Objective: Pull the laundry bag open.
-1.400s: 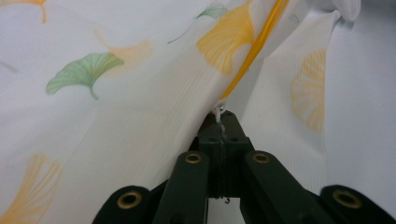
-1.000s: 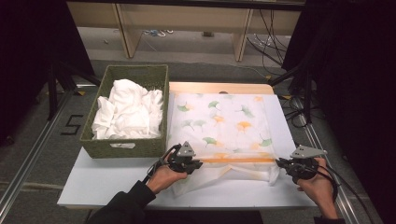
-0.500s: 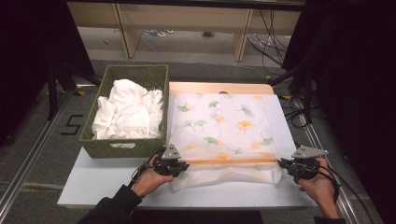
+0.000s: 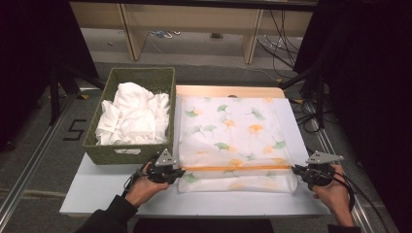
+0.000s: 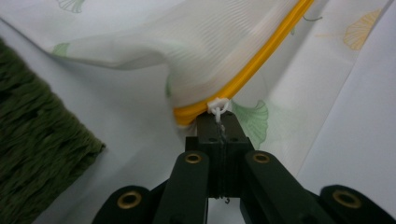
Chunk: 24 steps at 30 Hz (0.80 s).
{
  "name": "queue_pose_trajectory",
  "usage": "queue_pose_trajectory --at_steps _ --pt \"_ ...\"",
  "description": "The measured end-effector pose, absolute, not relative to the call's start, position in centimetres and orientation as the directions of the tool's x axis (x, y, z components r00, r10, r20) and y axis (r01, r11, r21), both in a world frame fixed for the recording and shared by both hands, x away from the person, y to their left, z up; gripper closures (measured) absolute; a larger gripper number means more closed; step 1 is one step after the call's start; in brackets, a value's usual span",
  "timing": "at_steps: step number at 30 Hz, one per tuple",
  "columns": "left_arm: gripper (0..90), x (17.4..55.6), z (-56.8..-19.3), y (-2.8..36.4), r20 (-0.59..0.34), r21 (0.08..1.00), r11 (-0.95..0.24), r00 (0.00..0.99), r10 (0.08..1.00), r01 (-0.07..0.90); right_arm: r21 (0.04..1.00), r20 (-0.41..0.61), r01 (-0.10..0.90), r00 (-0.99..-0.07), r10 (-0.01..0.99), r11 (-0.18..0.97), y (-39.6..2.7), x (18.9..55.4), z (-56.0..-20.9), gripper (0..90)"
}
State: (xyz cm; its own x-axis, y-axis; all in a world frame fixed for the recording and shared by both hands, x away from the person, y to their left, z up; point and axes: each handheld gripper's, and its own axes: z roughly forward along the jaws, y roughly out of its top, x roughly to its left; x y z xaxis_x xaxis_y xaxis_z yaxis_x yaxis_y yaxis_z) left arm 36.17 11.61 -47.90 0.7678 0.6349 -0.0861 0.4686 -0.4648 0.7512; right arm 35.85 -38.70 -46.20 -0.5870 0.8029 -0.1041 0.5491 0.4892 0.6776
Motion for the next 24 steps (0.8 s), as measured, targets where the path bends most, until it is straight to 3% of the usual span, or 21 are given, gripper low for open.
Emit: queue_pose_trajectory --at_steps 9,12,13,18,19,24 --pt "88.9 35.7 -47.7 12.0 -0.126 0.767 -0.418 0.753 0.646 0.487 0.667 -0.095 0.563 -0.585 0.805 0.488 -38.9 35.8 -46.5 83.8" --pt "88.7 35.7 -47.6 11.9 -0.121 0.770 -0.424 0.762 0.636 0.476 0.683 -0.104 0.552 -0.575 0.812 0.479 -38.9 36.0 -46.5 76.0" --pt "88.6 35.6 -47.6 11.7 -0.123 0.768 -0.420 0.754 0.645 0.484 0.708 -0.158 0.512 -0.557 0.816 0.486 -38.7 36.1 -46.2 59.7" --pt "88.5 35.7 -47.6 11.7 -0.111 0.766 -0.435 0.764 0.635 0.473 0.715 -0.173 0.502 -0.547 0.819 0.487 -37.6 35.9 -45.5 47.4" --pt "88.4 35.7 -47.6 11.6 -0.116 0.765 -0.425 0.753 0.647 0.483 0.742 -0.169 0.438 -0.609 0.775 0.507 -36.5 35.9 -45.1 43.9" --pt "88.3 35.8 -47.5 11.7 -0.117 0.773 -0.422 0.761 0.638 0.473 0.750 -0.150 0.371 -0.711 0.687 0.548 -32.3 35.7 -45.0 33.9"
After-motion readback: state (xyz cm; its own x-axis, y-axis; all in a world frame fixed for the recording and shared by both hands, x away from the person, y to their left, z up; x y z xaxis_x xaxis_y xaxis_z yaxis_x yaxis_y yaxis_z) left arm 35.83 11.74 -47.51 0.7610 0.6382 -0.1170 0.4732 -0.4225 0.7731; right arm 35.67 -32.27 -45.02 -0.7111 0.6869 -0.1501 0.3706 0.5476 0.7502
